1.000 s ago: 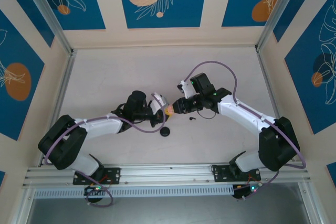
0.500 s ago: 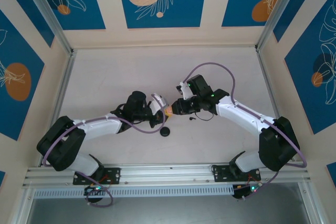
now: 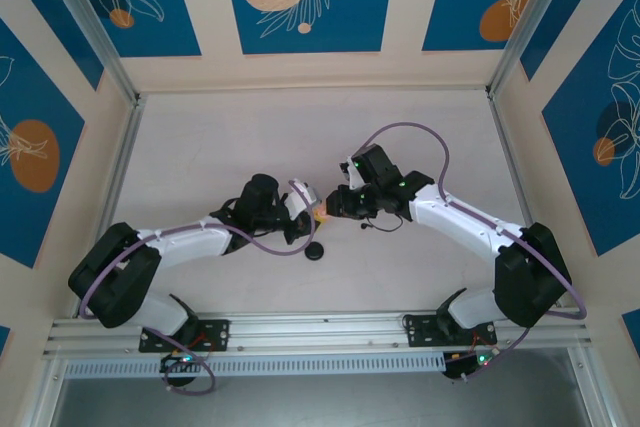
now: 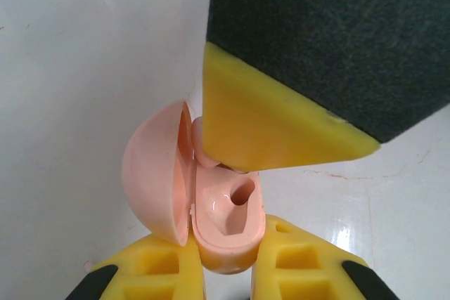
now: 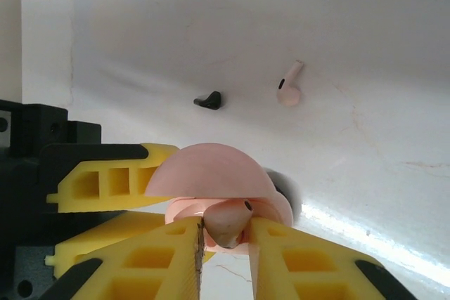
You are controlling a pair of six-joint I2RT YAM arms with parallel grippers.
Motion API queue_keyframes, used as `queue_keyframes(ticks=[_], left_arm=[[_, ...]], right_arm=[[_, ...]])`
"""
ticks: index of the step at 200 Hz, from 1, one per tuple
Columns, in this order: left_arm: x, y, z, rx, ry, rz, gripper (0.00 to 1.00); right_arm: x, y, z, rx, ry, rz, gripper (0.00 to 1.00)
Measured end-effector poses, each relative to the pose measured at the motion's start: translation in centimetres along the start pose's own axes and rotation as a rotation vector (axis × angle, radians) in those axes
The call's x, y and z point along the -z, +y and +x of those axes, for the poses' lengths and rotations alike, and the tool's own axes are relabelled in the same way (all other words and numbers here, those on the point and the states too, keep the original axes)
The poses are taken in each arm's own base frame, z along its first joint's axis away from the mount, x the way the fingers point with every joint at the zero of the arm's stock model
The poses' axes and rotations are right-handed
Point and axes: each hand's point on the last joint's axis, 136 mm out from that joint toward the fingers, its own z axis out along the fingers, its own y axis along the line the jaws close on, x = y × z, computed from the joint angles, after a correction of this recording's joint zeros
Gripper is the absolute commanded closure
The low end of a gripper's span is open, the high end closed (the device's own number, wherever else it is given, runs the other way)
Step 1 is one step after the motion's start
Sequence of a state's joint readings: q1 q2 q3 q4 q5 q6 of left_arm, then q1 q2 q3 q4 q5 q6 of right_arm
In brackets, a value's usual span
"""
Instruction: Insert wireless bluetooth earbuds into charging case
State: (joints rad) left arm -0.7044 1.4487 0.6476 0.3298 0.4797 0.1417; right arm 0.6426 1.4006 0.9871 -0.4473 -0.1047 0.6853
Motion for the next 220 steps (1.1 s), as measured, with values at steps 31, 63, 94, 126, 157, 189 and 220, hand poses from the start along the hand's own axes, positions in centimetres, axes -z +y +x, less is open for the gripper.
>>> queue_keyframes(ticks=[31,63,94,126,157,189,220], left_arm=[[0.0,0.0,-0.1,-0.002,-0.001,-0.002,0.91],[0.0,0.0,-0.1,-0.002,-0.003,-0.002,0.91],[0.0,0.0,-0.1,-0.002,-0.003,-0.002,0.91],[0.0,0.0,-0.2,-0.004,-0.005,-0.002,0.91],[0.0,0.0,-0.2,-0.005,-0.007,-0.002,0.91],[0.0,0.0,-0.2,-0.005,-0.007,-0.002,0.91],[0.0,0.0,-0.2,-0.005,-0.007,-0.002,0.9]], right_arm=[[0.5,-0.2,0.0,-0.026,-0.012,0.016,0.71],[1.0,0.1,-0.1,-0.028,-0.025,0.005,0.67],[1.8,0.7,-0.3,-0.021,-0.044,-0.015,0.66],[3.0,1.5,-0.6,-0.014,-0.065,-0.058,0.68],[3.5,1.2,-1.2,-0.03,-0.071,-0.08,0.71],[3.3,0.8,-1.3,-0.041,-0.056,-0.088,0.7],[2.5,0.4,-1.1,-0.053,-0.027,-0.08,0.68]])
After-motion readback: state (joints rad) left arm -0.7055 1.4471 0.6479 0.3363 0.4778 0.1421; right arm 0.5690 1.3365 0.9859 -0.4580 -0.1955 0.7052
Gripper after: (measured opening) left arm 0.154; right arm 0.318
